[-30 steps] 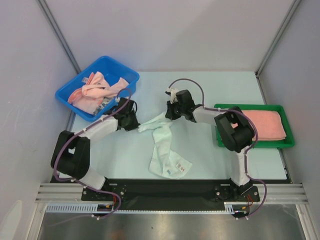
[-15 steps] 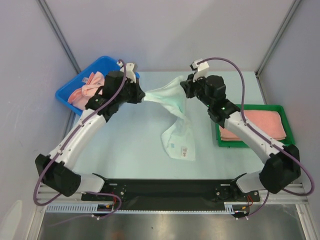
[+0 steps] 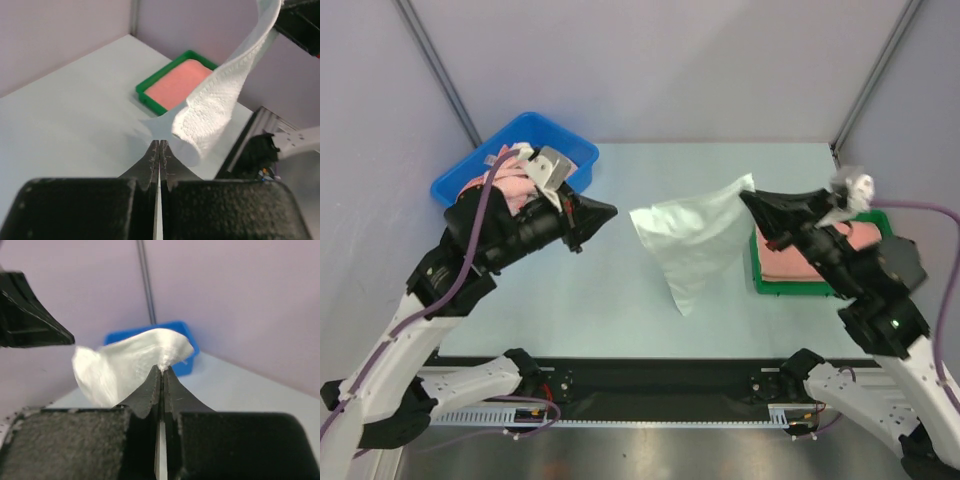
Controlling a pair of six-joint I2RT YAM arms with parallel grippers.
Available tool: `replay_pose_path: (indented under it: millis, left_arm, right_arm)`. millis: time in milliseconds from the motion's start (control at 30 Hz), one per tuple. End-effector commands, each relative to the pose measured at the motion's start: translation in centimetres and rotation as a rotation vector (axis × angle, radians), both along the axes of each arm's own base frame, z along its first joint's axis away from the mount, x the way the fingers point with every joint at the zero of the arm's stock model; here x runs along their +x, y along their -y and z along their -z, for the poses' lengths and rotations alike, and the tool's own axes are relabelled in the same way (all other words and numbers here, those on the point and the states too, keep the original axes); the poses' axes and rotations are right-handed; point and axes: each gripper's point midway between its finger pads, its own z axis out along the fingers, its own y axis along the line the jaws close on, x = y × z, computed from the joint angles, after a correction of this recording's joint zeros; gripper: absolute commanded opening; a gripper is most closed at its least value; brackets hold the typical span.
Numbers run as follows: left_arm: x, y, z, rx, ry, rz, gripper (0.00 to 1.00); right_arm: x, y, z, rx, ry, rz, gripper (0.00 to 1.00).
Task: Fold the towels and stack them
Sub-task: Flatten out the crumpled towel
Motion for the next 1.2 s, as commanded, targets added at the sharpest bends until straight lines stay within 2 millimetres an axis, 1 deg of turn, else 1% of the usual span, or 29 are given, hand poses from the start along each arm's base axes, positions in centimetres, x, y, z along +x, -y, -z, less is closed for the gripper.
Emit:
replay_pose_path:
  millis: [0, 33, 100, 133, 200, 267, 300, 333, 367, 400, 433, 467, 500, 533, 567, 600, 633, 667, 700, 733, 767, 833, 867, 933, 967, 1000, 1067, 1100, 1167]
  left_arm:
    - [-4.2, 0.2, -0.7, -0.031, 0.008, 0.131, 0.0]
    - [-4.9, 0.1, -1.5, -0.05, 0.018, 0.143, 0.0]
    - [-5.5, -0.1, -2.1, -0.054, 0.009, 0.146, 0.0]
    - [-5.8, -0.5, -3.3, -0.068, 0.026, 0.143, 0.0]
    - [-5.4, -0.8, -3.8, -0.072, 0.031, 0.115, 0.0]
    - [-4.5, -0.7, -3.6, -0.087, 0.018, 0.071, 0.0]
    - [-4.3, -0.4, -3.2, -0.087, 0.015, 0.072, 0.0]
    - [-3.9, 0.1, -1.3, -0.078, -0.029, 0.065, 0.01]
    - [-3.5, 0.6, -1.2, -0.11, -0.021, 0.064, 0.07]
    - [-4.2, 1.6, -0.4, -0.123, -0.031, 0.131, 0.28]
    - [-4.0, 2.8, 2.8, -0.099, -0.083, 0.155, 0.36]
    - [-3.8, 3.2, 3.0, -0.125, -0.078, 0.162, 0.38]
    - [-3.2, 3.2, 4.1, -0.128, -0.105, 0.142, 0.37]
    - [-2.7, 3.5, 7.5, -0.114, -0.195, 0.134, 0.36]
    - [-1.0, 2.7, 7.6, -0.17, -0.189, 0.098, 0.36]
    - [-0.2, 2.4, 9.0, -0.192, -0.224, 0.088, 0.42]
    - [0.3, 2.3, 12.6, -0.198, -0.322, 0.085, 0.45]
    - [2.3, 1.0, 13.1, -0.231, -0.305, 0.019, 0.47]
    - [3.2, 0.6, 14.9, -0.228, -0.334, -0.018, 0.5]
    - [3.9, 0.0, 18.0, -0.214, -0.396, -0.065, 0.51]
    - [5.2, -0.8, 18.7, -0.231, -0.393, -0.108, 0.51]
    - [6.4, -1.6, 23.0, -0.225, -0.516, -0.202, 0.52]
    - [7.4, -2.3, 24.0, -0.237, -0.536, -0.248, 0.54]
    - [8.2, -2.8, 27.6, -0.226, -0.632, -0.309, 0.55]
    - [8.7, -3.2, 28.4, -0.219, -0.647, -0.335, 0.56]
    - [9.3, -3.6, 30.2, -0.191, -0.684, -0.381, 0.56]
    - [9.9, -3.7, 31.2, -0.15, -0.683, -0.397, 0.56]
    - [10.2, -3.8, 32.4, -0.123, -0.705, -0.41, 0.56]
    - [11.1, -3.6, 32.8, -0.095, -0.691, -0.408, 0.59]
  right_arm:
    - [-3.6, 0.1, -0.6, 0.074, -0.012, -0.124, 0.0]
    - [-4.4, 0.3, -1.1, 0.094, -0.011, -0.145, 0.0]
    - [-6.1, 0.4, -2.3, 0.136, 0.013, -0.2, 0.0]
    - [-6.3, 0.5, -2.5, 0.15, 0.015, -0.206, 0.0]
    - [-6.2, 0.3, -3.0, 0.164, 0.02, -0.216, 0.0]
    - [-5.7, -0.1, -2.5, 0.157, -0.008, -0.217, 0.0]
    - [-4.8, -0.7, -1.8, 0.142, -0.039, -0.213, 0.0]
    - [-4.6, -1.0, -1.3, 0.141, -0.066, -0.219, 0.0]
    - [-4.3, -1.4, -0.7, 0.133, -0.083, -0.227, 0.0]
    - [-3.7, -2.0, 0.5, 0.121, -0.11, -0.23, 0.0]
    - [-3.2, -2.3, 1.4, 0.116, -0.136, -0.223, 0.0]
    - [-2.8, -2.7, 2.1, 0.116, -0.155, -0.226, 0.0]
    - [-1.5, -3.8, 4.6, 0.084, -0.216, -0.226, 0.0]
    - [-0.7, -4.3, 6.0, 0.07, -0.25, -0.222, 0.0]
    - [0.1, -4.9, 7.1, 0.065, -0.273, -0.221, 0.0]
    - [1.1, -5.7, 9.0, 0.045, -0.313, -0.216, 0.0]
    - [2.5, -6.7, 12.8, -0.001, -0.397, -0.206, 0.0]
    - [3.3, -7.5, 13.3, 0.009, -0.377, -0.216, 0.0]
    - [3.9, -8.1, 14.6, -0.006, -0.384, -0.225, 0.0]
    - [5.1, -9.2, 17.6, -0.04, -0.422, -0.229, 0.0]
    - [6.0, -9.7, 19.1, -0.066, -0.442, -0.22, 0.0]
    - [8.2, -9.9, 22.7, -0.132, -0.492, -0.176, 0.0]
    - [9.6, -10.2, 26.2, -0.177, -0.572, -0.16, 0.0]
    - [11.5, -9.6, 29.5, -0.216, -0.643, -0.124, 0.0]
    - [12.2, -9.4, 30.6, -0.236, -0.664, -0.105, 0.0]
    - [12.8, -9.1, 33.2, -0.274, -0.716, -0.081, 0.0]
    - [14.1, -8.3, 34.5, -0.294, -0.732, -0.055, 0.0]
    - [14.6, -8.1, 35.7, -0.303, -0.758, -0.052, 0.0]
    - [15.5, -7.6, 36.6, -0.307, -0.781, -0.053, 0.0]
